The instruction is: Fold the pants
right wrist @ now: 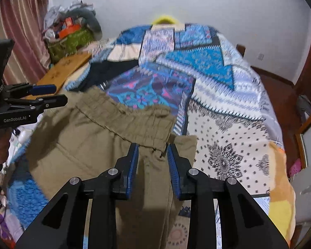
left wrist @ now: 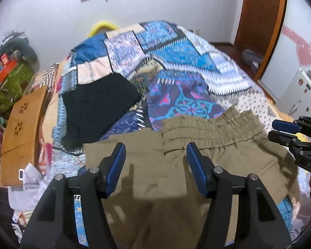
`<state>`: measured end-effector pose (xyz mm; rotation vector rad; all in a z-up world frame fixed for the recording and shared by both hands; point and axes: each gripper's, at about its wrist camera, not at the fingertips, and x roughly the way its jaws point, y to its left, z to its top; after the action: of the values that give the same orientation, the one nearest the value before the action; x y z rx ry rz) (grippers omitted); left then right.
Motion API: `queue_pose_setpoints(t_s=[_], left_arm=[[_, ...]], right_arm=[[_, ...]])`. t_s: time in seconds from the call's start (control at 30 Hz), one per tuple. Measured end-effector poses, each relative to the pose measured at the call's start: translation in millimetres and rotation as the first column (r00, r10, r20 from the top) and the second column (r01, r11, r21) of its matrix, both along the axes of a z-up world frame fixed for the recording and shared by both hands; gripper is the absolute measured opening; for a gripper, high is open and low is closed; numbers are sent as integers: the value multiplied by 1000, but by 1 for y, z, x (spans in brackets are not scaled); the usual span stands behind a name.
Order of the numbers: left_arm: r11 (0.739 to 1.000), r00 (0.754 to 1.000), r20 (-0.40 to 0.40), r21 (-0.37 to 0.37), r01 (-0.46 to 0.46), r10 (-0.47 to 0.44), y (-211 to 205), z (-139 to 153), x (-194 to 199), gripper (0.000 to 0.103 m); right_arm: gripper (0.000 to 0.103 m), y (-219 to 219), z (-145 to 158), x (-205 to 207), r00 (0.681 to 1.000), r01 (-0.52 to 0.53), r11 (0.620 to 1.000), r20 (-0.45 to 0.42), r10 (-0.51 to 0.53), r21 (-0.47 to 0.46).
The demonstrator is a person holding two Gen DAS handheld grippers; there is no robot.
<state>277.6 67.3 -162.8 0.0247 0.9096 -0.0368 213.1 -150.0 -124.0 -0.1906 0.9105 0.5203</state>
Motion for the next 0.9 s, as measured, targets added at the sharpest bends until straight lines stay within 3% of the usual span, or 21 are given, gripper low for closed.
queue_pose_setpoints(t_s=[0.07, 0.13, 0.2, 0.3, 0.57, 0.7, 0.87, 0.9], left_arm=[[1000, 999, 28, -13, -17, 17, 11, 12, -9, 72], [999, 998, 55, -15, -34, 34, 21, 21, -17, 80], [999, 996, 69, -14, -50, 51, 31, 24, -24, 90], [997, 995, 55, -6, -80, 80, 46, 17, -29, 95], [989, 984, -128, -69, -131, 121, 75, -47, -23, 95], [977, 969, -209, -139, -160, 129, 82, -74, -16, 95], [963, 972, -215, -224, -148, 99, 82, -83, -5, 95], [958, 972, -222, -251, -137, 80, 82, -84, -3, 90]], right_arm=[[28, -3, 12, -7, 1000, 4, 1000, 20, -4, 18], [40, -6, 21, -12, 999, 11, 999, 34, -13, 33], [66, -10, 27, -17, 998, 32, 998, 57, -34, 45], [80, -17, 29, -23, 993, 72, 996, 89, -77, 57], [80, -27, -6, -18, 992, 118, 992, -38, -116, 51], [80, -33, -25, -11, 984, 133, 987, -127, -122, 87], [80, -35, -42, -2, 966, 161, 975, -226, -123, 156], [77, -36, -46, -1, 961, 167, 972, -248, -123, 166]])
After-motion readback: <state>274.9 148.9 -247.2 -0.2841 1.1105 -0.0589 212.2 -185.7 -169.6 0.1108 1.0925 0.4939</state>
